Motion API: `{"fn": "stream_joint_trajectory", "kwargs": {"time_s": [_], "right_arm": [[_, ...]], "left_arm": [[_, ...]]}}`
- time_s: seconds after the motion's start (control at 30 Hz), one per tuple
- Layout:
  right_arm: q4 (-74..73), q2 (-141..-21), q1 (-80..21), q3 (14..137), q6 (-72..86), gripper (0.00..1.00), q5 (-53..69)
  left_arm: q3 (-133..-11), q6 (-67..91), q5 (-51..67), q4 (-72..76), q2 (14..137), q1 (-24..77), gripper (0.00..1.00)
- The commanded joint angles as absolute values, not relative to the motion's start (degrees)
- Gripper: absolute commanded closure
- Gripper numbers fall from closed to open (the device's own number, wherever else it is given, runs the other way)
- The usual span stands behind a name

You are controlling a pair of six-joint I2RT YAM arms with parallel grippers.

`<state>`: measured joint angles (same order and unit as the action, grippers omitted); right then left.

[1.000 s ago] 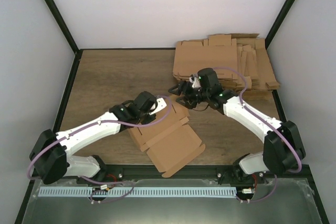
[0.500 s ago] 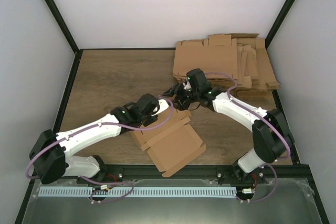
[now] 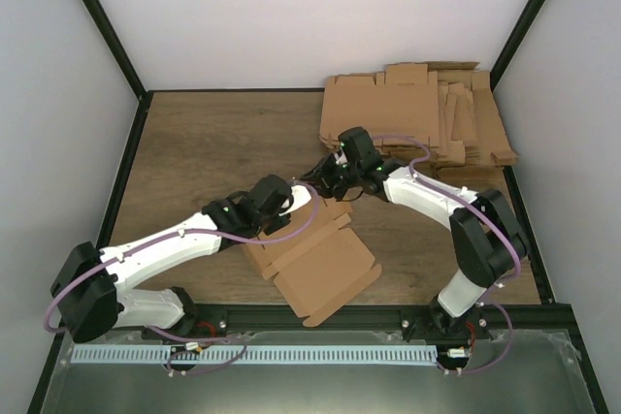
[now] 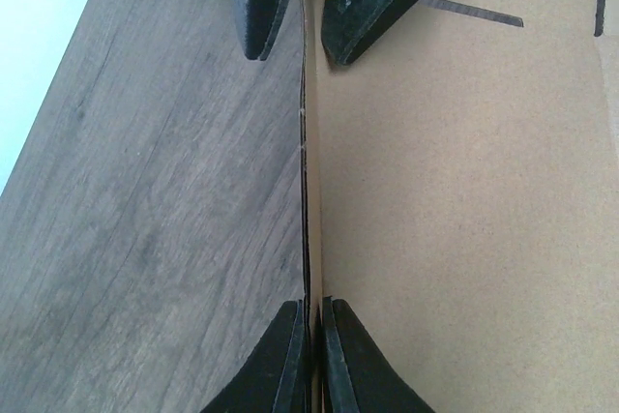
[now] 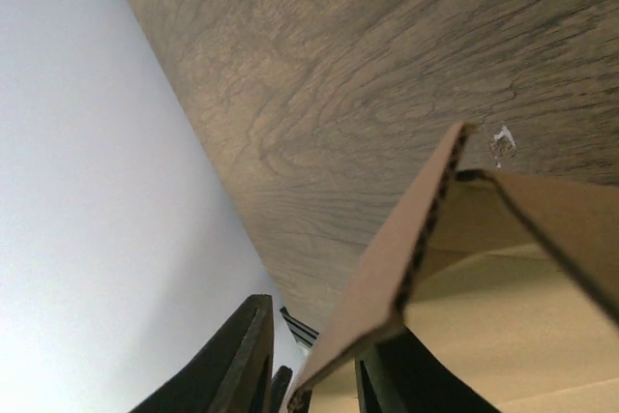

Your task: Fold the paper box

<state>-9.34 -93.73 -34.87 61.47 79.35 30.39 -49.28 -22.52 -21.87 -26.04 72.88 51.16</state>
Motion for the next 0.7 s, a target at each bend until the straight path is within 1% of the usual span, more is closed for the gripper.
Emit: {"fn": "stream_joint_trajectory", "kwargs": {"time_s": [0.0,0.07,0.13,0.17,0.2,0.23,0.27,0.33,0.37,0.4,0.43,0.5,0.57,0.6,0.67], "right_arm": [[-7.86,-93.69,-35.32,62.22,79.58,0.80,29.91],[-7.90,-93.40,-35.33,62.27,79.17,0.89,29.58],[-7.88,-92.98,-35.33,62.25,78.61,0.98,29.02],[-8.00,-92.72,-35.33,62.19,78.38,0.99,28.75],[-7.92,-92.35,-35.34,62.03,77.88,0.99,28.52],[-7.51,-92.17,-35.33,61.79,77.32,0.99,28.41],[-7.21,-91.93,-35.33,61.57,76.89,0.99,28.45],[-5.84,-91.53,-35.29,60.81,75.64,0.99,28.94],[-4.94,-91.31,-35.25,60.29,74.81,0.99,29.26],[-4.23,-91.15,-35.24,59.77,73.89,0.99,29.63],[-3.65,-91.08,-35.26,59.21,72.84,0.99,29.99],[-1.16,-90.91,-35.18,57.60,70.87,0.99,31.47],[4.16,-90.65,-35.11,54.73,68.95,0.99,34.03],[7.15,-90.49,-35.07,53.31,68.09,0.99,35.51],[14.59,-89.79,-35.14,49.70,67.52,0.99,38.42]], "left_arm": [[-48.66,-23.09,-21.92,-24.61,71.80,51.83,0.92],[-48.65,-23.02,-21.08,-24.53,71.96,51.79,0.90],[-48.57,-22.87,-19.20,-24.44,72.06,51.87,0.86],[-48.72,-22.48,-17.92,-24.43,72.08,51.92,0.82],[-48.88,-21.73,-16.50,-24.21,71.92,51.85,0.75],[-49.06,-19.51,-14.91,-23.82,71.59,51.78,0.62],[-49.43,-17.05,-12.00,-23.64,71.07,51.45,0.45],[-51.31,-12.63,-2.49,-23.49,69.54,49.79,0.26],[-52.15,-10.53,2.01,-23.03,68.16,48.15,0.12],[-52.79,-8.12,5.45,-22.34,67.13,46.57,0.03],[-53.35,-5.50,7.38,-21.69,66.06,45.06,0.00],[-54.55,-0.74,8.45,-21.62,64.65,41.71,0.00],[-56.07,6.40,6.54,-23.45,64.56,37.88,0.00],[-57.62,9.80,9.62,-25.64,65.79,35.11,0.00],[-62.17,11.28,18.50,-33.25,70.72,30.09,0.00]]}}
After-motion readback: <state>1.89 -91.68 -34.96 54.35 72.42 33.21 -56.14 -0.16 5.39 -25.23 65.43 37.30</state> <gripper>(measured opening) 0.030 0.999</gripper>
